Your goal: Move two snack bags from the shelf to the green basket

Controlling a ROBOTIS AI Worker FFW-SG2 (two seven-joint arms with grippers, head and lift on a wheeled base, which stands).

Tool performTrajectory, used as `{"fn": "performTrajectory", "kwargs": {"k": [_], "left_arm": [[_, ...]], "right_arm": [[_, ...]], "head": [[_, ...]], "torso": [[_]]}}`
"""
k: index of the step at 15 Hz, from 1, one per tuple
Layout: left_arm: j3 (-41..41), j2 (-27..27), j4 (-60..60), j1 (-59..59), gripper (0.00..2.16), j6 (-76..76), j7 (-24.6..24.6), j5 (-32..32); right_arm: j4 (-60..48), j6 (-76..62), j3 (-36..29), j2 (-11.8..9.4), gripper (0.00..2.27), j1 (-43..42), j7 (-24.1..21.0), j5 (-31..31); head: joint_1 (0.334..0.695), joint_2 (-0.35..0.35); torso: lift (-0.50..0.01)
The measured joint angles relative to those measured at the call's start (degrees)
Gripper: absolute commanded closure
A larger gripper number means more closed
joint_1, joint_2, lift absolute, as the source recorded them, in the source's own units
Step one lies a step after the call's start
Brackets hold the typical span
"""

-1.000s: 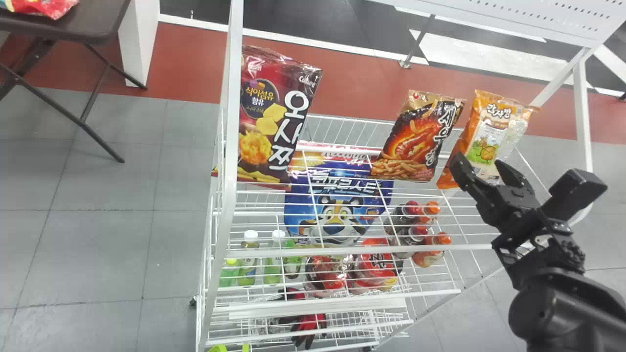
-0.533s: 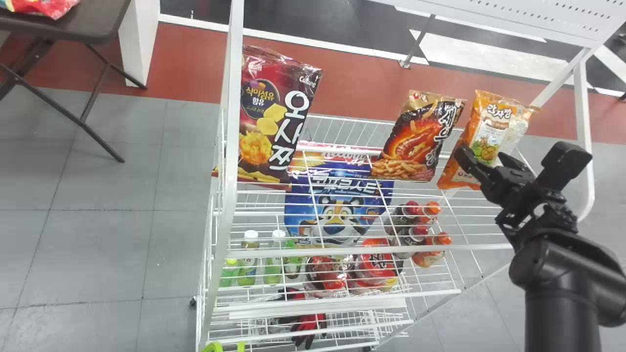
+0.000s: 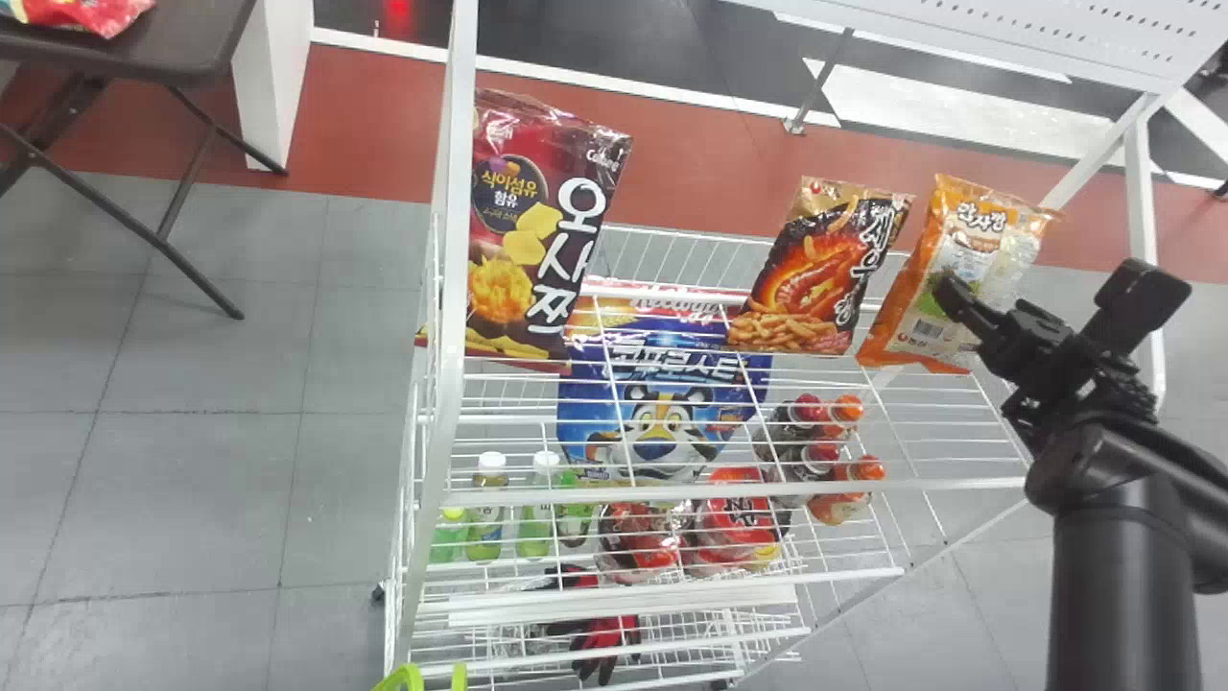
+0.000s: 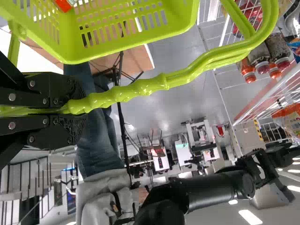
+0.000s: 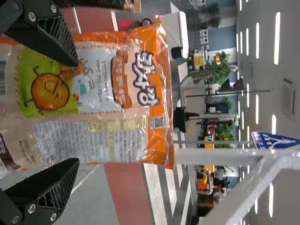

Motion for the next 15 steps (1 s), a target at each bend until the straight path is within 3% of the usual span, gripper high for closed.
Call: {"fn": "performTrajectory", "kwargs": {"k": [1, 2, 3, 4, 5, 15], "left_arm": [[0.0, 0.0, 0.1, -0.3, 2.05, 0.3, 0.1, 0.0], [0.0, 0.0, 0.2, -0.5, 2.05, 0.6, 0.1, 0.0], [0.0, 0.0, 0.3, -0.7, 2.05, 0.7, 0.1, 0.0], [0.0, 0.1, 0.4, -0.9, 2.05, 0.8, 0.1, 0.0], [0.1, 0.2, 0.5, -1.0, 2.05, 0.9, 0.0, 0.1], [0.8, 0.3, 0.6, -1.0, 2.05, 1.1, 0.0, 0.5]], "right_arm": [[0.4, 0.0, 0.2, -0.2, 0.26, -0.4, 0.0, 0.2], [0.7, 0.1, 0.5, -0.3, 0.68, -0.7, 0.2, 0.6], [1.0, 0.6, 0.8, -0.4, 1.43, -1.1, 0.8, 0.9], [1.4, 1.9, 1.2, -0.6, 1.99, -1.7, 1.5, 1.2], [1.6, 3.5, 1.6, -0.7, 2.25, -2.0, 1.8, 1.2], [0.7, 2.7, 1.8, 1.1, 2.25, -1.5, -0.3, 0.7]], "head": [[0.695, -0.350], [0.695, -0.350], [0.695, -0.350], [0.695, -0.350], [0.695, -0.350], [0.695, -0.350]], "torso": [[-0.016], [-0.016], [-0.016], [-0.016], [-0.016], [-0.016]]}}
